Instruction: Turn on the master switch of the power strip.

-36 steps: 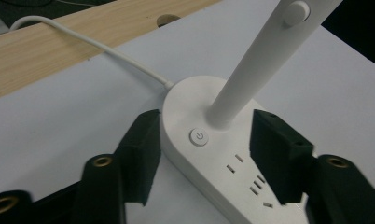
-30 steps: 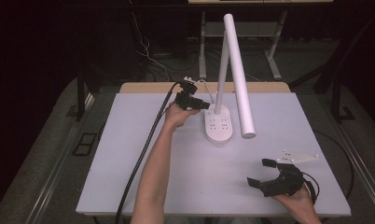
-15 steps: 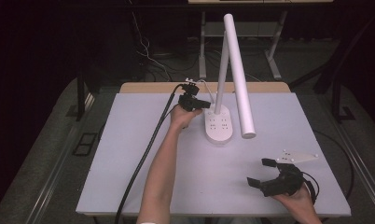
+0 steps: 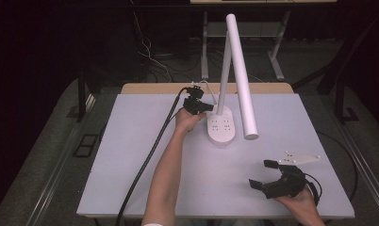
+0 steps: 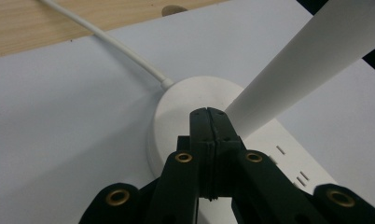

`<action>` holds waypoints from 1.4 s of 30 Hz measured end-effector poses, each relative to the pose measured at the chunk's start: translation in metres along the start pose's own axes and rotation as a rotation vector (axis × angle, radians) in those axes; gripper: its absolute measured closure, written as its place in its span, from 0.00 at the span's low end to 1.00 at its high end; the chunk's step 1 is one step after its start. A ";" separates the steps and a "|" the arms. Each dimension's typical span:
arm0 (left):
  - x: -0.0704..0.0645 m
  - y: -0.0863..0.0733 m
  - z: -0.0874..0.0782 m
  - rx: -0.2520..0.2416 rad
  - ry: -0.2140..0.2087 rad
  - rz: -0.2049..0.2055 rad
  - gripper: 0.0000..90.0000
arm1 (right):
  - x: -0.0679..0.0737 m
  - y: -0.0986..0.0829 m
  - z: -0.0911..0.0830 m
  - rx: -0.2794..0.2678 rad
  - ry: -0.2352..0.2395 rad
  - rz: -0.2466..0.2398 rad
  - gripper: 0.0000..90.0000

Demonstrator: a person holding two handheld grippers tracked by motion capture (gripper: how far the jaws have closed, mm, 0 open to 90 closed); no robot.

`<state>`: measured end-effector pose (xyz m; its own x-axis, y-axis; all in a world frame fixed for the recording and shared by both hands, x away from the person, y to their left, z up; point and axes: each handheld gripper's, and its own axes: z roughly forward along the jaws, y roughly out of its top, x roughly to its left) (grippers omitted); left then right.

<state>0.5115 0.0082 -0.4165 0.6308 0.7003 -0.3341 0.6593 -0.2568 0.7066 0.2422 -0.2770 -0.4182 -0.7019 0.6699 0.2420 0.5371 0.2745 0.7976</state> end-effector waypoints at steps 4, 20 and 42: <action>-0.002 -0.002 0.003 0.013 0.013 0.011 1.00 | 0.000 0.000 0.000 0.003 0.002 0.000 0.00; -0.007 -0.005 0.008 0.060 0.043 0.096 1.00 | -0.002 0.000 -0.002 -0.004 -0.001 0.004 0.00; -0.008 -0.012 0.010 0.030 0.055 0.007 1.00 | -0.001 0.000 -0.006 -0.013 -0.004 -0.001 0.00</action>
<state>0.5031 -0.0010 -0.4288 0.6128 0.7336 -0.2938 0.6672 -0.2810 0.6899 0.2399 -0.2817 -0.4153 -0.7006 0.6724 0.2388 0.5301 0.2665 0.8050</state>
